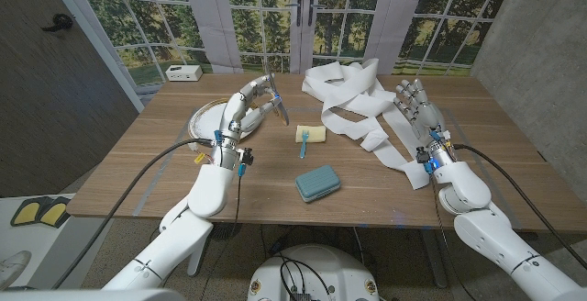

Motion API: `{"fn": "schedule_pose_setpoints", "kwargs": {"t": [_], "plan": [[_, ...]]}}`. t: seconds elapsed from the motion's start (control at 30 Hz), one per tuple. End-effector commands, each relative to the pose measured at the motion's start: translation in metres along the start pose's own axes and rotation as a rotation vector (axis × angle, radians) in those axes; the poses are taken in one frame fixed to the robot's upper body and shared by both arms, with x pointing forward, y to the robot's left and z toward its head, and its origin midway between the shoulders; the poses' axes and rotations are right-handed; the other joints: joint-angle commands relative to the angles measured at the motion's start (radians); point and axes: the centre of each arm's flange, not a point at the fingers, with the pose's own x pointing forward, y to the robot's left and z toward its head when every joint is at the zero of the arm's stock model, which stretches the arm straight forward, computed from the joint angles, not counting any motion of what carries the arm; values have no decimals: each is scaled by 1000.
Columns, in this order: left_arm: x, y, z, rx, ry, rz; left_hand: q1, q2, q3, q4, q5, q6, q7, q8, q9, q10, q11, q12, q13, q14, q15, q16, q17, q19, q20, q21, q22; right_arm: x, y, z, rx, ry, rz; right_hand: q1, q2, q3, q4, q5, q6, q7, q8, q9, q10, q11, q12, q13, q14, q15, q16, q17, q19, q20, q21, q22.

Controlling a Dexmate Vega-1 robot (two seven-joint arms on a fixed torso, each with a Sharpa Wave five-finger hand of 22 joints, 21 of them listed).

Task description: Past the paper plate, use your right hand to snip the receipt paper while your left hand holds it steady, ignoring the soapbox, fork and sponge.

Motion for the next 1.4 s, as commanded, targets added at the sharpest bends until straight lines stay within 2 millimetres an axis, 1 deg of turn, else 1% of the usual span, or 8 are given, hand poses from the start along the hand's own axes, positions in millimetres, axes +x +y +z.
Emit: {"fn": "schedule_pose_setpoints", "kwargs": {"t": [0.03, 0.23, 0.4, 0.53, 0.67, 0.9, 1.2, 1.4], "plan": [[6, 5, -17, -125, 73, -51, -1, 23, -2, 3, -8, 41, 8, 9, 3, 146, -170, 11, 21, -13, -175, -3, 17, 1, 12, -2, 1, -6, 0, 0, -8, -1, -4, 10, -3, 7, -2, -1, 10, -2, 5, 5, 5, 1, 1, 6, -1, 0, 4, 1, 1, 6, 0, 1], [8, 6, -19, -132, 78, -72, 2, 28, 0, 3, -10, 66, 23, 11, 3, 136, -169, 20, 30, -15, -173, -1, 26, -3, 13, -2, 1, -8, 0, 1, -8, -3, -13, 9, -4, 7, -2, -2, 11, -2, 5, 5, 7, 0, 1, 6, 0, -1, 5, 2, 2, 6, 0, 1], [9, 6, -22, -156, 86, -72, 4, 31, 2, 1, -15, 175, 29, 36, 3, 122, -166, 34, 36, -15, -170, -2, 41, -6, 16, -1, 1, -9, 0, 1, -8, -2, -16, 9, -4, 8, -2, -2, 12, -3, 5, 5, 8, -1, 1, 6, -1, -1, 4, 2, 1, 6, 0, 1], [11, 7, -23, -180, 92, -79, 6, 31, 4, 0, -18, 235, 30, 50, 4, 118, -165, 38, 32, -14, -169, -3, 48, -8, 17, 0, 1, -10, 1, 0, -6, 0, -15, 9, -4, 9, -2, -2, 12, -3, 5, 5, 7, -2, 1, 6, -1, -2, 5, 2, 1, 6, 0, 1], [16, 7, -23, -201, 90, -83, 4, 32, 7, 1, -19, 253, 40, 53, 4, 116, -165, 42, 32, -14, -168, -6, 48, -9, 18, -1, 1, -10, 3, 0, -5, 2, -12, 9, -4, 9, -2, -3, 12, -2, 4, 5, 8, 0, 0, 7, -2, -2, 4, 2, 1, 6, 0, 1], [23, 8, -22, -251, 86, -92, -1, 30, 13, 3, -18, 276, 41, 60, 11, 117, -164, 47, 31, -10, -169, -13, 45, -10, 19, 0, 1, -8, 3, 0, -4, -4, -8, 7, -4, 10, -1, -3, 13, -3, 4, 5, 7, -3, -1, 7, -2, -1, 5, 3, 1, 6, 0, 1], [29, 7, -28, -333, 104, -152, -3, 29, 16, 2, -18, 298, 39, 68, 20, 116, -165, 53, 31, -7, -170, -16, 47, -10, 21, 1, 1, -10, 4, 0, -6, 1, -9, 6, -5, 11, -1, -4, 13, -4, 4, 5, 9, 0, -1, 7, -1, -1, 5, 3, 1, 7, 0, 1], [32, 5, -31, -374, 109, -176, -4, 26, 18, 1, -18, 309, 48, 72, 25, 116, -165, 58, 33, -4, -171, -18, 48, -11, 20, 1, 1, -9, 5, 1, -8, 2, -7, 6, -5, 12, -1, -4, 14, -5, 3, 5, 10, -4, -1, 7, 0, 0, 5, 3, 2, 7, 1, 1]]}}
